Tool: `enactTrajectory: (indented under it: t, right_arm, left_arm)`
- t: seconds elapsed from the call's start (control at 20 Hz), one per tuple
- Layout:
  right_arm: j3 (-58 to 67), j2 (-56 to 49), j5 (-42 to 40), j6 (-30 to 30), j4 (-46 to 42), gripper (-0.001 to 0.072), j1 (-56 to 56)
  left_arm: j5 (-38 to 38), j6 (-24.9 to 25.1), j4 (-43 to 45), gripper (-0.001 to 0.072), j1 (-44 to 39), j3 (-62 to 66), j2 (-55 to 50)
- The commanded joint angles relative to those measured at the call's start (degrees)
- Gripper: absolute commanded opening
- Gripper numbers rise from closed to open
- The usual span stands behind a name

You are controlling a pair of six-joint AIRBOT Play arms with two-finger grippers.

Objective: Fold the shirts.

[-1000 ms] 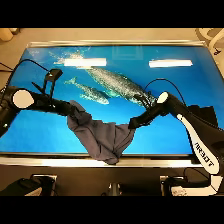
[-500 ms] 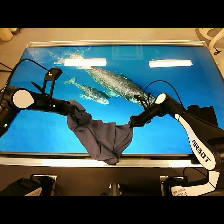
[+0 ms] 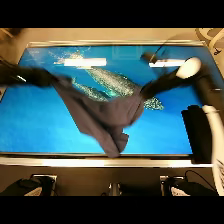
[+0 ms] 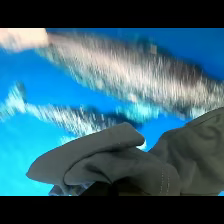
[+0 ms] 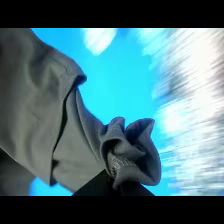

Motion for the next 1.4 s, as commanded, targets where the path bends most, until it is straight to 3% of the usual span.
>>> enactTrajectory:
  t: [0.0, 0.1, 0.2, 0.45, 0.55, 0.7, 0.8, 1.0, 1.2, 1.35]
  right_arm:
    - [14.32, 14.05, -6.67, 8.31, -21.70, 0.0026, 0.00]
    - [15.17, 21.53, -9.27, 9.77, -23.32, 0.0026, 0.00]
    - [15.17, 25.97, -7.78, 9.79, -23.30, 0.0026, 0.00]
    - [15.17, 28.28, 1.95, 10.21, -23.37, 0.0027, 0.00]
    - [15.15, 27.28, 9.01, 10.16, -23.39, 0.0027, 0.00]
    - [14.64, 22.49, 26.93, 10.16, -23.30, 0.0027, 0.00]
    - [9.05, 18.91, 34.49, 10.64, -21.64, 0.0026, 0.00]
    - [-20.46, 18.51, 25.81, 12.11, -7.56, 0.0027, 0.00]
    - [-44.89, 17.44, 0.24, 12.41, -5.35, 0.0028, 0.00]
    - [-48.39, 12.98, -19.54, 18.49, -5.38, 0.0028, 0.00]
  left_arm:
    - [0.11, -1.25, 0.87, 0.0025, 4.90, 23.32, 1.38]
    - [4.26, -4.98, 0.81, 0.0026, 5.73, 26.62, 3.93]
    - [8.35, -5.40, -2.03, 0.0026, 5.75, 22.69, 7.65]
    - [22.58, -5.33, -3.69, 0.0026, 5.75, 19.45, 10.99]
    - [24.44, -5.16, -3.69, 0.0025, 5.75, 19.43, 10.12]
    - [21.51, -5.11, -1.84, 0.0025, 5.75, 18.64, 6.38]
    - [18.97, -5.11, 0.63, 0.0026, 5.75, 15.67, 2.64]
    - [17.51, -5.09, 1.05, 0.0026, 5.75, 4.61, -8.20]
    - [18.45, -5.16, -1.05, 0.0026, 5.57, -1.05, -23.32]
    - [19.08, -5.16, -5.53, 0.0026, 5.25, -1.03, -33.07]
